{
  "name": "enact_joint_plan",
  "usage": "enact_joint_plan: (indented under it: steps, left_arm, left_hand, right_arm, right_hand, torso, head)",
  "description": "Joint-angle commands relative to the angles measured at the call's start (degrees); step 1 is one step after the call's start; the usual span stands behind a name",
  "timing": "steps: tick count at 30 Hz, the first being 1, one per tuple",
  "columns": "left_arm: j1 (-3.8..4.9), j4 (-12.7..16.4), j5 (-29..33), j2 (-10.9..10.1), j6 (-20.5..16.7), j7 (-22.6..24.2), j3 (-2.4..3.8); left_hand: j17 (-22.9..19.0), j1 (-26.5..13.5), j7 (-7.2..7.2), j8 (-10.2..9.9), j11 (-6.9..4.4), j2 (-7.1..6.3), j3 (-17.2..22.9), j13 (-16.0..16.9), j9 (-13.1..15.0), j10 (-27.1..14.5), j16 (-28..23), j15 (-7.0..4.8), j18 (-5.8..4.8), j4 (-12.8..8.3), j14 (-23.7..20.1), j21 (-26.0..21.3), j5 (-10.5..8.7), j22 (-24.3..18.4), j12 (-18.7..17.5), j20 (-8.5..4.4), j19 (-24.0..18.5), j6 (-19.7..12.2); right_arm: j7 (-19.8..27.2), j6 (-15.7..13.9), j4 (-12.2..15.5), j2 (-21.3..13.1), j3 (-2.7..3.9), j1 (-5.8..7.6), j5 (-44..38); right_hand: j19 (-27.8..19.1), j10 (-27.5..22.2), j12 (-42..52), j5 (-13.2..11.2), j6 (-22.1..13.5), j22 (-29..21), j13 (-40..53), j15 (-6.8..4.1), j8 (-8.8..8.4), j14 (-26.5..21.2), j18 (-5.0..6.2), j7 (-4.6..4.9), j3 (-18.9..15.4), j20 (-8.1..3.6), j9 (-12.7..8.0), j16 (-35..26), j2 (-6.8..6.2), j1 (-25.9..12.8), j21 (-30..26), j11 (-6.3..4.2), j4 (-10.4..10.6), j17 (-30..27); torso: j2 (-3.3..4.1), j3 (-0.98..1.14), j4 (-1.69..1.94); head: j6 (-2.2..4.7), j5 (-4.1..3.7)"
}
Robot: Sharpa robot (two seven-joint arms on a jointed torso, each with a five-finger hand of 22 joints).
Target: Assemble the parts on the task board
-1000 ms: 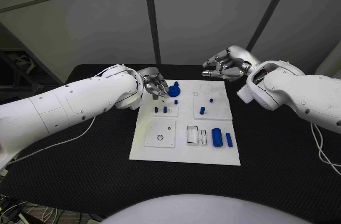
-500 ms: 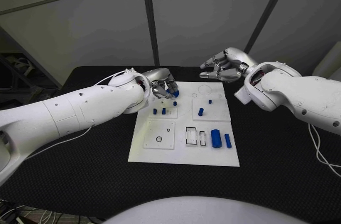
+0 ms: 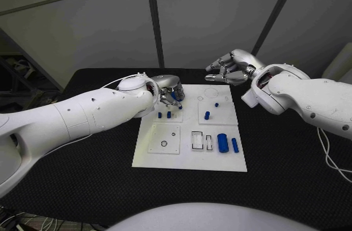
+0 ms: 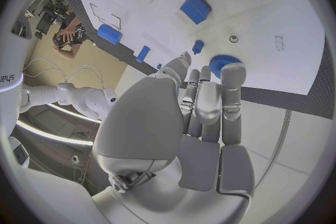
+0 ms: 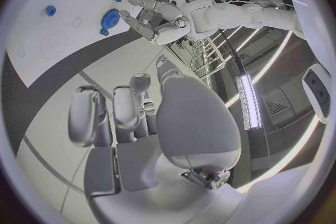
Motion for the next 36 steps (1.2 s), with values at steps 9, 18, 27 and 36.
enact_joint_plan:
  steps: [9, 18, 27, 36]
  left_arm:
    - [0.00, -1.62, -2.33, 1.34, 5.41, -0.20, -0.07]
    - [-0.07, -3.48, -2.35, 2.80, 6.02, -0.16, -0.13]
    - [-0.28, -4.73, -2.36, 3.74, 7.27, -0.94, -0.15]
    - [-0.32, -6.11, -2.53, 4.58, 8.17, -1.75, -0.15]
  left_hand:
    - [0.08, -0.67, 0.11, 0.31, -0.08, 0.24, 0.23, -0.45, -0.43, 0.16, 0.59, -0.42, -3.11, -0.34, 2.92, 1.61, 0.30, 1.29, 0.32, -0.13, 0.93, 0.41]
    - [0.03, -0.59, 0.29, 0.36, 0.03, 0.63, 0.65, -0.69, -0.74, 0.48, 0.90, -0.27, -3.24, -0.51, 2.79, 2.30, 0.54, 1.90, 0.47, -0.07, 1.07, 0.61]
    - [-0.02, -0.38, 0.30, 0.54, -0.09, 1.13, 1.48, -0.72, -1.11, 1.86, 1.44, -0.04, -3.35, -0.98, 2.56, 3.10, 0.95, 2.70, 1.06, 0.12, 1.06, 1.39]
    - [-0.01, -0.26, 0.37, 0.55, -0.10, 1.40, 1.93, -0.74, -1.26, 2.12, 1.66, 0.03, -3.36, -1.19, 2.48, 3.35, 1.04, 2.97, 1.13, 0.17, 1.01, 1.61]
  right_arm:
    - [0.52, -0.27, -0.14, 0.25, 0.02, 0.08, -0.19]
    - [0.56, -0.28, -0.20, 0.31, 0.02, 0.06, -0.20]
    - [0.54, -0.27, -0.09, 0.26, 0.02, 0.04, -0.21]
    - [0.50, -0.24, -0.03, 0.27, 0.02, 0.04, -0.21]
  right_hand:
    - [0.24, -0.06, 0.07, 0.24, 0.41, 1.85, 0.07, 0.06, -0.19, 0.90, 0.28, 0.00, 0.26, -0.01, -0.06, -0.04, 0.20, -0.37, -0.05, -0.18, 0.17, 0.05]
    - [0.22, -0.06, 0.10, 0.25, 0.42, 1.81, 0.08, 0.06, -0.19, 0.91, 0.29, 0.00, 0.29, -0.02, -0.06, -0.05, 0.26, -0.34, -0.11, -0.18, 0.16, 0.06]
    - [0.22, -0.06, 0.10, 0.25, 0.42, 1.81, 0.08, 0.06, -0.19, 0.91, 0.29, 0.00, 0.29, -0.02, -0.06, -0.05, 0.26, -0.34, -0.11, -0.18, 0.16, 0.06]
    - [0.22, -0.06, 0.10, 0.25, 0.42, 1.81, 0.08, 0.06, -0.19, 0.91, 0.29, 0.00, 0.29, -0.02, -0.06, -0.05, 0.26, -0.34, -0.11, -0.18, 0.16, 0.06]
  torso:
    - [-0.08, -0.01, 0.07]
    - [-0.06, -0.01, 0.07]
    - [-0.03, 0.00, 0.16]
    - [-0.09, 0.02, 0.06]
  head:
    - [-0.22, 0.04]
    - [-0.31, 0.43]
    - [-0.27, 0.18]
    - [-0.57, 0.17]
